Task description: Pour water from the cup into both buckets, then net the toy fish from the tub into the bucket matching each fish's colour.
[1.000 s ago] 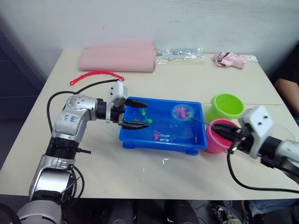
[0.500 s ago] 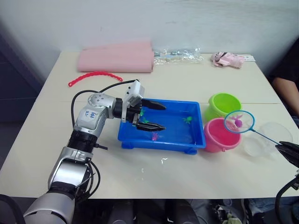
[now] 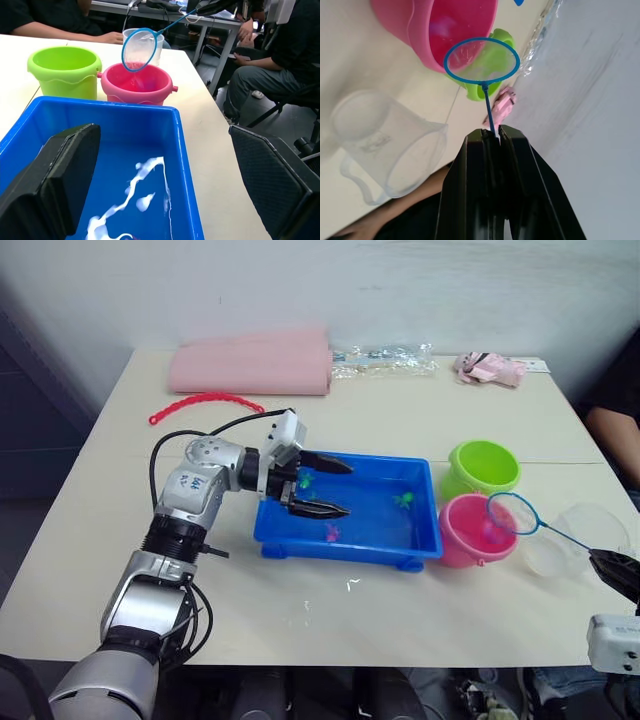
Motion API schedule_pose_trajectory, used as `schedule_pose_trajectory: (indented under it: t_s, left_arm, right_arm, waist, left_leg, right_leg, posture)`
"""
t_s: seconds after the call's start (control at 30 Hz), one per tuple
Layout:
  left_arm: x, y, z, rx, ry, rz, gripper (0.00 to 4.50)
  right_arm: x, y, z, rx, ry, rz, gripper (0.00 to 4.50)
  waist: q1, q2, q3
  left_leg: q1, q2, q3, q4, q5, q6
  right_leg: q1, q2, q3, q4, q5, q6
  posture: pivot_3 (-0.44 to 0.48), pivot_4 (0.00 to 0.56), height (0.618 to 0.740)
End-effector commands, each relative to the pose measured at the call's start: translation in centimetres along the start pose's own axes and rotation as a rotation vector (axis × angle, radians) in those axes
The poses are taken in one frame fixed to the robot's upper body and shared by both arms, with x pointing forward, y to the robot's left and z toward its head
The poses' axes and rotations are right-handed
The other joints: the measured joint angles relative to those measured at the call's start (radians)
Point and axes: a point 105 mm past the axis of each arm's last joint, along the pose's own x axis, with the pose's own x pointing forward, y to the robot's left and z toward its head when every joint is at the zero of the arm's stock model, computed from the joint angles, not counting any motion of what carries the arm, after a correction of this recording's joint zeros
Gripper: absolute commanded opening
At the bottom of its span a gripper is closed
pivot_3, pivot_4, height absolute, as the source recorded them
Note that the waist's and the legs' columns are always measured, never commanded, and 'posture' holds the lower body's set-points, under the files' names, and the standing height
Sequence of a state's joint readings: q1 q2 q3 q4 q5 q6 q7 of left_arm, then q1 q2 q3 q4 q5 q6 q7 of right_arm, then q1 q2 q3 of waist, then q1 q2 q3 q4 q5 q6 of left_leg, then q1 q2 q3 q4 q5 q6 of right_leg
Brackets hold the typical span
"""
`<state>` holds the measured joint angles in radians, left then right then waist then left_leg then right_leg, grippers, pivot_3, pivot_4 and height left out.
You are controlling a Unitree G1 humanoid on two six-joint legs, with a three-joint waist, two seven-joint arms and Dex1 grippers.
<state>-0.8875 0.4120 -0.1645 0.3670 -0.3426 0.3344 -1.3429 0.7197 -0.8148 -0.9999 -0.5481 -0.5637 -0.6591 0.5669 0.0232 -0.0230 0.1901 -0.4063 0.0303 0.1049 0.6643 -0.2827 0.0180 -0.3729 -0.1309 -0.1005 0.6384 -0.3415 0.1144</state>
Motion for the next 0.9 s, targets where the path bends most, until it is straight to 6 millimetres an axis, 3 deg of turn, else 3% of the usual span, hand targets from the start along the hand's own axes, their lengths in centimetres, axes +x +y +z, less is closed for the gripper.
schedule_pose_trajectory:
  t_s: [0.03, 0.1, 0.23, 0.37, 0.47, 0.6, 0.73, 0.9]
  left_arm:
    - [-0.3, 0.1, 1.2, 0.055, -0.004, 0.007, 4.47]
    - [-0.5, 0.1, 1.1, 0.055, -0.002, 0.009, 4.47]
    - [-1.0, 0.0, 0.0, 0.065, 0.052, 0.016, 4.47]
    - [-3.3, -0.6, -1.6, 0.033, 0.129, 0.03, 4.47]
    - [-5.2, -1.4, -2.4, 0.02, 0.192, 0.044, 4.47]
    - [-7.4, -2.1, -3.2, 0.018, 0.263, 0.103, 4.47]
    - [-8.8, -3.2, -3.7, 0.014, 0.311, 0.149, 4.47]
    - [-9.3, -4.5, -3.8, -0.003, 0.327, 0.177, 4.47]
  right_arm:
    - [-0.6, 0.0, -0.8, -0.04, 0.012, -0.037, 0.0]
    - [-0.8, 0.0, -1.4, 0.02, 0.03, -0.061, 0.0]
    - [-0.5, -2.4, -2.5, 0.415, 0.035, -0.214, 0.0]
    - [1.9, -5.1, -0.3, 0.858, -0.184, -0.191, 0.0]
    - [4.0, -6.4, 2.1, 0.989, -0.346, -0.084, 0.0]
    - [7.0, -7.3, 5.2, 1.053, -0.506, 0.058, 0.0]
    - [10.8, -7.2, 8.1, 0.912, -0.603, 0.133, 0.0]
    - [13.7, -6.8, 9.7, 0.749, -0.653, 0.154, 0.0]
  waist:
    - [0.0, 0.0, 0.0]
    - [0.0, 0.0, 0.0]
    - [-0.004, 0.0, 0.0]
    - [-0.017, 0.001, 0.0]
    - [-0.028, 0.001, -0.001]
    - [-0.021, 0.001, 0.0]
    - [-0.017, 0.001, 0.0]
    - [-0.021, 0.001, 0.0]
  left_leg:
    - [0.0, 0.0, 0.0, 0.0, 0.0, 0.0]
    - [0.0, 0.0, 0.0, 0.0, 0.0, 0.0]
    - [0.0, 0.001, -0.001, 0.0, 0.0, 0.0]
    - [0.002, 0.002, -0.001, 0.0, 0.0, 0.0]
    - [0.002, 0.002, -0.001, 0.0, 0.0, 0.001]
    - [0.001, 0.001, -0.004, 0.0, 0.0, 0.001]
    - [-0.001, 0.0, -0.005, 0.001, -0.001, 0.002]
    - [-0.002, 0.0, -0.002, 0.001, -0.001, 0.002]
  right_leg:
    - [0.0, 0.0, 0.0, 0.0, 0.0, 0.0]
    - [0.0, 0.0, 0.0, 0.0, 0.0, 0.0]
    - [0.001, 0.0, 0.0, 0.0, 0.0, 0.0]
    - [0.002, 0.0, 0.0, 0.001, -0.001, -0.001]
    - [0.002, -0.001, -0.001, 0.003, -0.001, -0.002]
    - [0.002, -0.001, -0.002, 0.003, -0.001, -0.003]
    - [0.001, -0.003, -0.003, 0.003, -0.001, -0.002]
    - [0.0, -0.003, -0.003, 0.005, -0.001, -0.002]
  posture:
    - [0.0, 0.15, 0.738]
    - [0.0, 0.15, 0.738]
    - [0.0, 0.15, 0.738]
    - [0.0, 0.15, 0.738]
    - [0.0, 0.15, 0.738]
    - [0.0, 0.15, 0.738]
    - [0.0, 0.15, 0.738]
    - [0.0, 0.15, 0.738]
